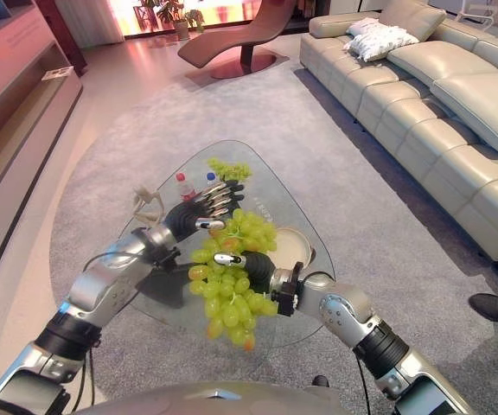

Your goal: Pick up fruits into the plate

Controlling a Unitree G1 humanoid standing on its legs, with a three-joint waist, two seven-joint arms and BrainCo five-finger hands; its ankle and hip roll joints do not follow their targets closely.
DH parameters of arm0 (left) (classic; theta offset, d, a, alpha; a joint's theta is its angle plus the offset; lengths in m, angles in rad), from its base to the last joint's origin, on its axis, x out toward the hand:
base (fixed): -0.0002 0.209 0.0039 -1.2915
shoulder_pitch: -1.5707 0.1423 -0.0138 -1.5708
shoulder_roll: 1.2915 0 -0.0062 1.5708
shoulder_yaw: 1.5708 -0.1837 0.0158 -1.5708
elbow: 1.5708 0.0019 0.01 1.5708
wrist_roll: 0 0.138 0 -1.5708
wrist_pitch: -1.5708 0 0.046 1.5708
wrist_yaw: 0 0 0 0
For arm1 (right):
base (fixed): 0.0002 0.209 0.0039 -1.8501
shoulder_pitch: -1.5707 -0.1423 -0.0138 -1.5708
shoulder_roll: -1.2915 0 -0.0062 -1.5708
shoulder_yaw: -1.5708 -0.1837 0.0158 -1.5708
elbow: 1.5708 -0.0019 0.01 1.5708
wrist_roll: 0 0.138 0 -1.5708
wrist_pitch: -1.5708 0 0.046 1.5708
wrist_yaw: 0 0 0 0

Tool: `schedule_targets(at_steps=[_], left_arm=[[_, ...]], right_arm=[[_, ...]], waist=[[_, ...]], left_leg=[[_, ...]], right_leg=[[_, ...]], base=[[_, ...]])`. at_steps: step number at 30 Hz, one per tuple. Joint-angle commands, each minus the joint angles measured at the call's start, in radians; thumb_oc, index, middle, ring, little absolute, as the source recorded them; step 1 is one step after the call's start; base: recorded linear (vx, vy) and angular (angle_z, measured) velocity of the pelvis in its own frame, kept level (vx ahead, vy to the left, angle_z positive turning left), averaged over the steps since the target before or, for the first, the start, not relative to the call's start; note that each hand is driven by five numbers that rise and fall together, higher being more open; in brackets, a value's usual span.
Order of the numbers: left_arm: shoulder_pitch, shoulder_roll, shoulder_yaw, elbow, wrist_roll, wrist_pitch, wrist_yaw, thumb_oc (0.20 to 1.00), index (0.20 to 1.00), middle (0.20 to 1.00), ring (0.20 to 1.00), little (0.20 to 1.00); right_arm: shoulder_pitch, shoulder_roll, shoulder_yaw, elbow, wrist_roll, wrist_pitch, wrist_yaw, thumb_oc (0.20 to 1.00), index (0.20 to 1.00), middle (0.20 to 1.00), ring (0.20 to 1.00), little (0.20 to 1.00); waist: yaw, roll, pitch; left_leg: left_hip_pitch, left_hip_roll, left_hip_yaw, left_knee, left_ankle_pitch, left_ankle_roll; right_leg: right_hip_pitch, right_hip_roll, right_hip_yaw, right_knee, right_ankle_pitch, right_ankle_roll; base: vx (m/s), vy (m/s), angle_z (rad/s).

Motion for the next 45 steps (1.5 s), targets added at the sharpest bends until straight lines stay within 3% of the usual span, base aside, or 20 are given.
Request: schedule_targets(at_steps=[1,9,17,25,31,32,35,41,45], left_arm=[[-0.090,0.059,0.021,0.025,-0.059,-0.074,-0.063,1.000,1.000,1.000,1.000,1.000],[-0.093,0.054,0.021,0.024,-0.068,-0.072,-0.062,1.000,1.000,1.000,1.000,1.000],[-0.001,0.016,0.090,0.104,-0.061,-0.068,0.091,1.000,1.000,1.000,1.000,1.000],[0.012,-0.059,0.111,0.395,-0.027,-0.040,0.269,1.000,1.000,1.000,1.000,1.000],[0.017,-0.112,0.133,0.777,0.065,-0.082,0.347,1.000,1.000,1.000,1.000,1.000],[0.017,-0.112,0.133,0.777,0.065,-0.082,0.347,1.000,1.000,1.000,1.000,1.000],[0.026,-0.127,0.169,0.945,0.135,-0.124,0.339,1.000,1.000,1.000,1.000,1.000],[0.018,-0.128,0.152,1.033,0.148,-0.164,0.338,1.000,1.000,1.000,1.000,1.000],[-0.005,-0.126,0.127,1.039,0.121,-0.192,0.369,1.000,1.000,1.000,1.000,1.000]], right_arm=[[-0.063,0.061,-0.059,-0.122,0.053,-0.065,0.090,0.200,0.200,0.200,0.200,0.200],[-0.069,0.047,-0.075,-0.117,0.011,-0.068,0.079,0.200,0.200,0.200,0.200,0.200],[-0.006,0.007,-0.201,0.004,-0.108,-0.117,-0.016,0.200,0.200,0.200,0.200,0.200],[-0.128,-0.072,-0.326,0.290,-0.292,-0.254,-0.145,0.200,0.200,0.200,0.200,0.200],[-0.236,-0.178,-0.331,0.548,-0.454,-0.341,-0.211,0.200,0.200,0.200,0.200,0.200],[-0.236,-0.178,-0.331,0.548,-0.454,-0.341,-0.211,0.200,0.200,0.200,0.200,0.200],[-0.356,-0.258,-0.324,0.740,-0.664,-0.387,-0.250,0.200,0.200,0.200,0.200,0.200],[-0.519,-0.341,-0.261,0.912,-0.872,-0.432,-0.339,0.200,0.200,0.200,0.200,0.200],[-0.641,-0.373,-0.194,0.970,-0.982,-0.425,-0.442,0.200,0.200,0.200,0.200,0.200]], waist=[[0.022,-0.041,0.036],[0.024,-0.039,0.031],[0.028,-0.032,0.047],[0.064,-0.042,0.194],[0.092,-0.057,0.278],[0.092,-0.057,0.278],[0.120,-0.065,0.336],[0.154,-0.052,0.415],[0.169,-0.033,0.465]], left_leg=[[-0.011,-0.007,-0.014,0.020,-0.071,0.015],[-0.007,-0.004,-0.018,0.021,-0.071,0.014],[-0.031,-0.009,-0.037,0.041,-0.074,0.016],[-0.168,-0.044,-0.102,0.052,-0.063,0.030],[-0.208,-0.058,-0.132,0.037,-0.048,0.035],[-0.208,-0.058,-0.132,0.037,-0.048,0.035],[-0.248,-0.066,-0.135,0.041,-0.042,0.034],[-0.316,-0.089,-0.158,0.068,-0.038,0.041],[-0.440,-0.118,-0.182,0.164,-0.044,0.051]], right_leg=[[0.050,-0.052,-0.086,0.030,-0.069,0.017],[0.058,-0.051,-0.088,0.031,-0.072,0.014],[0.043,-0.044,-0.077,0.056,-0.090,0.005],[-0.076,-0.035,-0.086,0.086,-0.090,-0.008],[-0.116,-0.020,-0.099,0.112,-0.099,-0.017],[-0.116,-0.020,-0.099,0.112,-0.099,-0.017],[-0.157,-0.010,-0.112,0.136,-0.107,-0.024],[-0.219,0.000,-0.121,0.183,-0.116,-0.030],[-0.336,0.001,-0.123,0.268,-0.128,-0.040]], base=[[-0.01,0.000,0.04],[0.01,0.001,0.01],[0.04,0.026,0.05],[-0.24,-0.021,0.15],[-0.07,-0.047,0.14],[-0.03,-0.054,0.07],[-0.05,-0.055,0.13],[-0.05,-0.029,0.09],[-0.05,-0.017,0.13]])
